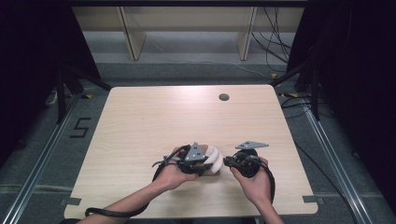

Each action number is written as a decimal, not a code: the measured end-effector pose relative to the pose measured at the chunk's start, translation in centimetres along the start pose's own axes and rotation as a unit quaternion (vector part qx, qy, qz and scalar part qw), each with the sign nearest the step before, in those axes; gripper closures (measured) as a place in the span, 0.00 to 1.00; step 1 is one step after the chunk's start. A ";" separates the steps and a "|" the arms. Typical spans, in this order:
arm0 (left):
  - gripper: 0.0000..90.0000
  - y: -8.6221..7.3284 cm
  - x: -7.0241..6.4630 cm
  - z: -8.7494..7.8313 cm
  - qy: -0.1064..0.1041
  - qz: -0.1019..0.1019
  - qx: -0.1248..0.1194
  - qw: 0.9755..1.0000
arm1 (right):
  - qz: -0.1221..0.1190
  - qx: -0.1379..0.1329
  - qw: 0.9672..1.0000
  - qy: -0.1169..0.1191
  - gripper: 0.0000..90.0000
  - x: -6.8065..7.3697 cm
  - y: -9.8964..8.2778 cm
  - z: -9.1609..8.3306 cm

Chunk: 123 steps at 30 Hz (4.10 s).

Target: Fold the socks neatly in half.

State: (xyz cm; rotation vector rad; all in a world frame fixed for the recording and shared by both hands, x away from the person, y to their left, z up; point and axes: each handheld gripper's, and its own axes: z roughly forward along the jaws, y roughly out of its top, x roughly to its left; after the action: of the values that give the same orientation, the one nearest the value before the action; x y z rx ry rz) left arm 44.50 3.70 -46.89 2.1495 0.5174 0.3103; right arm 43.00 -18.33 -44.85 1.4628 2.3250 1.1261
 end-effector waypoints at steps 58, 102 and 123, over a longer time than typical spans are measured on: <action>0.36 -2.3 6.1 -9.0 0.088 -0.065 0.018 0.994 | -0.034 -0.048 0.998 -0.008 0.68 0.1 2.1 1.1; 0.32 -9.7 9.5 -15.2 0.185 -0.125 -0.014 0.975 | 0.019 -0.048 0.997 -0.062 0.55 -4.9 -2.5 -2.2; 0.31 -14.3 11.0 -15.5 0.220 -0.158 -0.031 0.962 | 0.044 -0.070 0.993 -0.083 0.52 -6.8 -5.5 -2.2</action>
State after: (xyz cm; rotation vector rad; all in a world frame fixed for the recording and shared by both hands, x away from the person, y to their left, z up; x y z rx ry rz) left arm 44.43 27.41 -49.09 1.8981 1.0754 0.6210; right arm 41.39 -26.36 -48.62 1.5575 2.0460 1.1170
